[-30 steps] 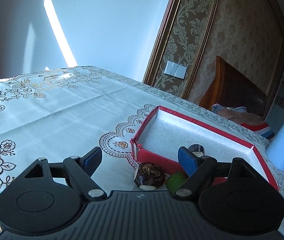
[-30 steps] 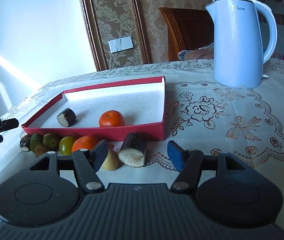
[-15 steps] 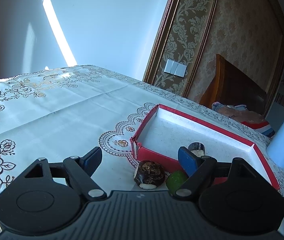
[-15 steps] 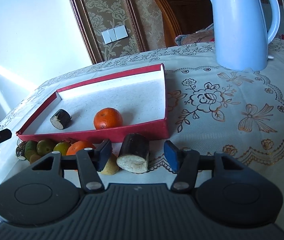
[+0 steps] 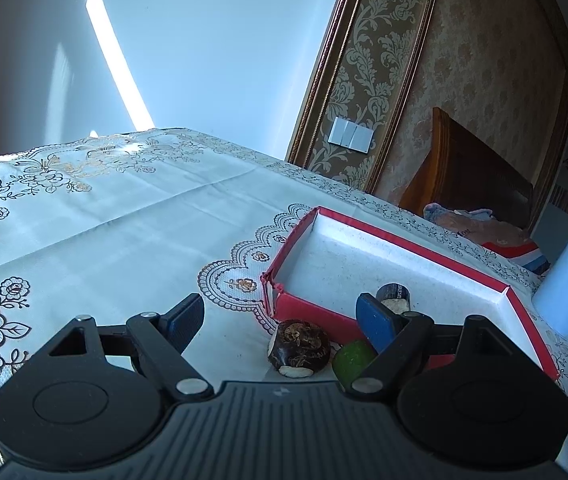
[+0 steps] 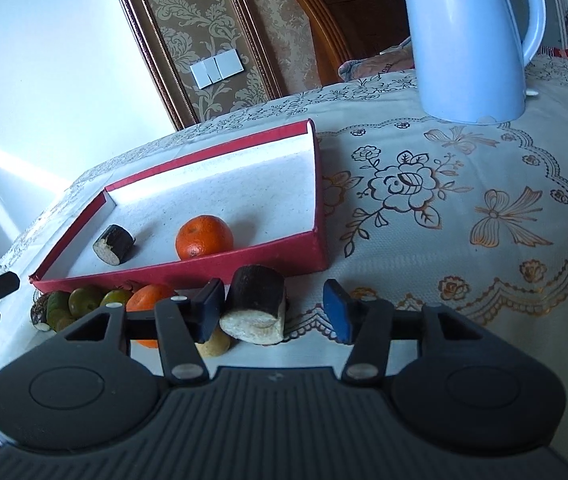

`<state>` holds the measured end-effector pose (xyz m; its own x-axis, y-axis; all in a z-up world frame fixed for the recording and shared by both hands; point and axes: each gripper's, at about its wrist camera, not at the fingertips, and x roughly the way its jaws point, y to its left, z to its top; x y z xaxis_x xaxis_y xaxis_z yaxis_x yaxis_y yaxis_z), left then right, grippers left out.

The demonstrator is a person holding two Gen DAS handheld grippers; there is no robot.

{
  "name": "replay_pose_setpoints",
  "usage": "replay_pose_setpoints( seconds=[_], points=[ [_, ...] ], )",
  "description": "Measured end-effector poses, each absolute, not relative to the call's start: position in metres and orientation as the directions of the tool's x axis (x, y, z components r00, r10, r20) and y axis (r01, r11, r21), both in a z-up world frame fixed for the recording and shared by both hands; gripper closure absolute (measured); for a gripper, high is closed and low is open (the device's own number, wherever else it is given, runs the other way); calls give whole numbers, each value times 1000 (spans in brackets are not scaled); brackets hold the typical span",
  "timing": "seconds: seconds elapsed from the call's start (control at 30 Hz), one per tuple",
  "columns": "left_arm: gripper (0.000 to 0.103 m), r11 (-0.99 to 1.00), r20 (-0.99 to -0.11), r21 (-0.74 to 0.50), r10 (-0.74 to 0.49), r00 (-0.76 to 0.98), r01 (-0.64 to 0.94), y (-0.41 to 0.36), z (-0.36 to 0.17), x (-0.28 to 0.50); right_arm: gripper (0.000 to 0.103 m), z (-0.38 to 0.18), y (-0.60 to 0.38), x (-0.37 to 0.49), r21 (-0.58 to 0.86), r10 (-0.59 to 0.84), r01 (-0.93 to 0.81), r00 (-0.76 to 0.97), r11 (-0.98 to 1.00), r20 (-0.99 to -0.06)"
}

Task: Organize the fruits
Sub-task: 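Grasp another dark cut yam piece with the right gripper, then grasp the dark round mangosteen-like fruit with the left gripper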

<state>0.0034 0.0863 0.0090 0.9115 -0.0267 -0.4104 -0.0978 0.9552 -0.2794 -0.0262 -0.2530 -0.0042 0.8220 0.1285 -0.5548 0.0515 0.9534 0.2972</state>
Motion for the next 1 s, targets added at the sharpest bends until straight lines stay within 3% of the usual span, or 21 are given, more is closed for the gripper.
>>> replay_pose_setpoints(
  seconds=[0.17,0.3,0.57,1.0],
  points=[
    [20,958,-419,-268,-20,908,-102,86,8,3,49,-2,-243,-25,235,97,49,815,971,-572],
    [20,975,-425,-211,-32,905,-64,81,7,-5,71,-1,-239,-24,207,99,26,814,978,-572],
    [20,1000,-424,-10,17,905,-23,67,5,-16,70,-1,-238,-27,210,112,12,817,978,-565],
    [20,998,-552,44,70,831,-54,61,-1,22,70,-3,-243,-26,251,137,10,816,968,-561]
  ],
)
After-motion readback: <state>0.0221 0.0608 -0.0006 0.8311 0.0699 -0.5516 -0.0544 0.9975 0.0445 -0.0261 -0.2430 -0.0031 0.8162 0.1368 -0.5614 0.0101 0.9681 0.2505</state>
